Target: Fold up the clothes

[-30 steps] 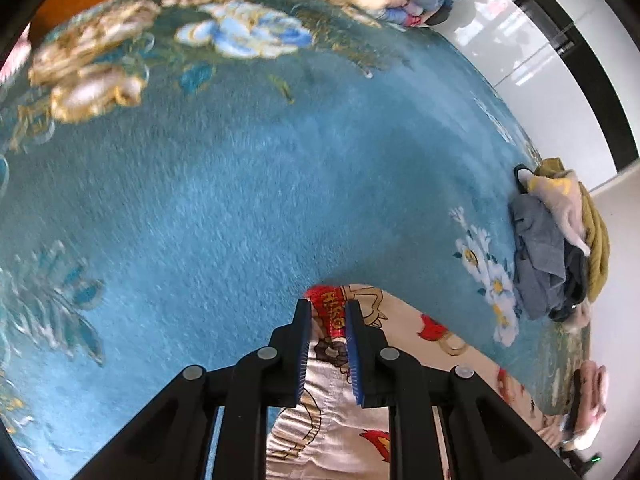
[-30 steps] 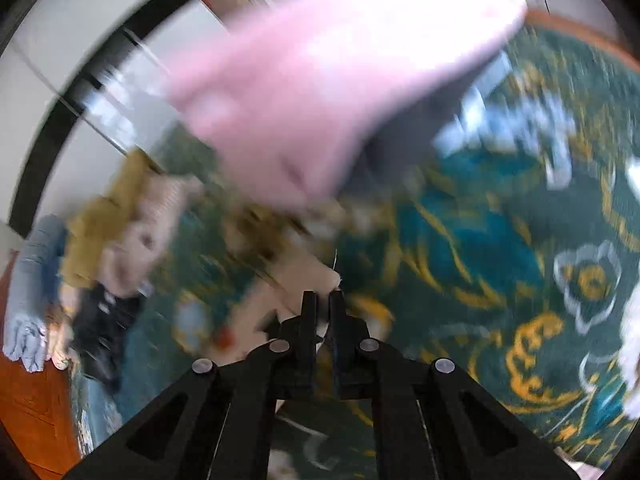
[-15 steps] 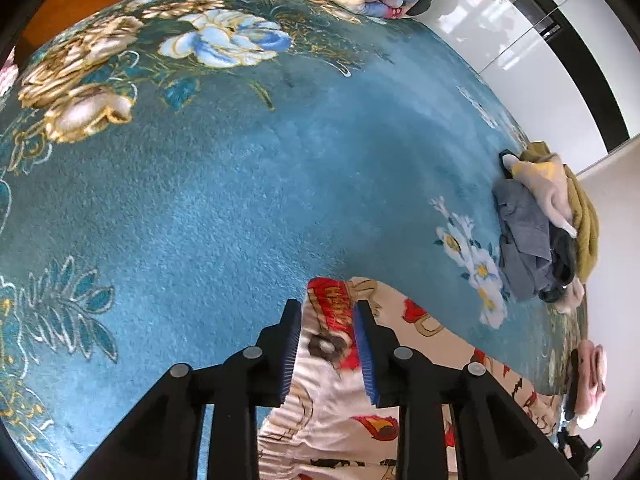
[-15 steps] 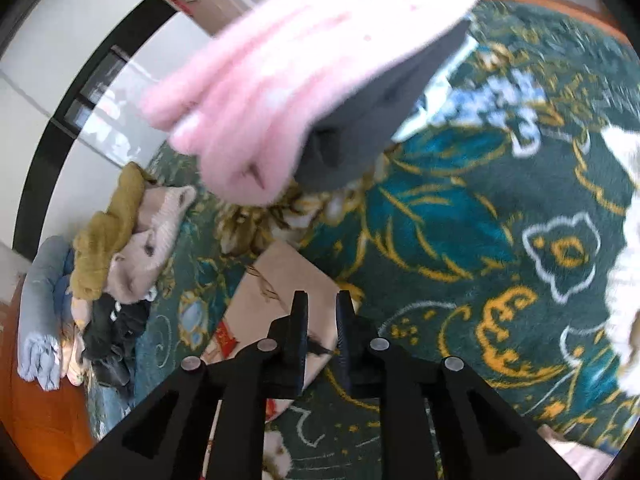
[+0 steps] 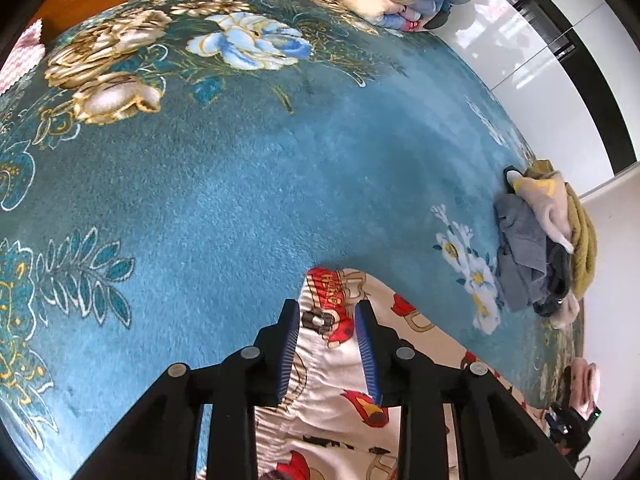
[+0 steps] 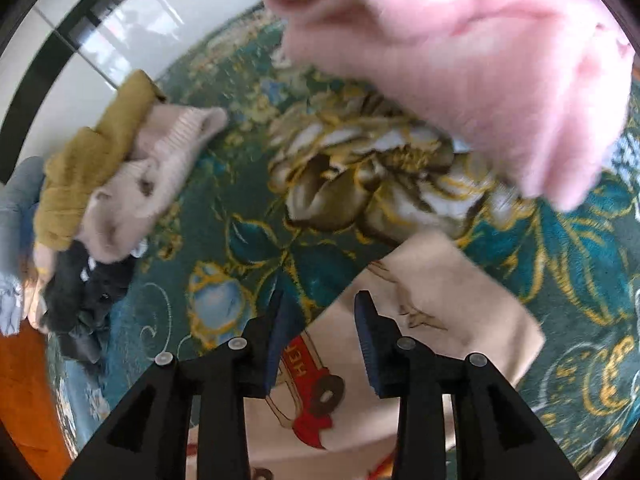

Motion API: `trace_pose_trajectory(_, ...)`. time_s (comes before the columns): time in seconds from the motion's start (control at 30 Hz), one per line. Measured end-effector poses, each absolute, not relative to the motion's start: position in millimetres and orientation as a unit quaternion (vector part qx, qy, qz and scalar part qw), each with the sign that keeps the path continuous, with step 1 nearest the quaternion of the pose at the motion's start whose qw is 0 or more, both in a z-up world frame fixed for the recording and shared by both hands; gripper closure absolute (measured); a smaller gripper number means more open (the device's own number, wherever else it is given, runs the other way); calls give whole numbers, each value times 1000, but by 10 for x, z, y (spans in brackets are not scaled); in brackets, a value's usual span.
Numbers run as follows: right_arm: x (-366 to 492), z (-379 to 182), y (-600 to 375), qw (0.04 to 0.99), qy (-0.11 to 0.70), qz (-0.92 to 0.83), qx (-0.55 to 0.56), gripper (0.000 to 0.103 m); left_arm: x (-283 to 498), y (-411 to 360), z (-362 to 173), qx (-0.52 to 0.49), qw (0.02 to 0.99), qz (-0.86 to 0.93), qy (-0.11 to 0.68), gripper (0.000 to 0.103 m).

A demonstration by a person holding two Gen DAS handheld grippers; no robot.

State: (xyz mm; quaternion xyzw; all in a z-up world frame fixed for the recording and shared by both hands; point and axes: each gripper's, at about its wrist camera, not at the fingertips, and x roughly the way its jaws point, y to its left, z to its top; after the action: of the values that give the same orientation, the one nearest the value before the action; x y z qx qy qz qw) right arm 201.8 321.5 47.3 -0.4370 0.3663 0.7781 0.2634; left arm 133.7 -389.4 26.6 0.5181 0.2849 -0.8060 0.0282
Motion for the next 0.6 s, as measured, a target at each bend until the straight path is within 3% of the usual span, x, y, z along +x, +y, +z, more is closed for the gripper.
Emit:
trace_pose_trajectory(0.17, 2083, 425, 3189, 277, 375, 769, -438, 69, 1379, -3868, 274, 514, 19, -807, 292, 69)
trace_pose_trajectory(0.33, 2100, 385, 3250, 297, 372, 763, -438, 102, 1376, -3875, 182, 522, 16, -793, 312, 69)
trace_pose_trajectory(0.6, 2158, 578, 3313, 276, 376, 784, -409, 102, 1409, -3921, 104, 527, 24, -784, 327, 69)
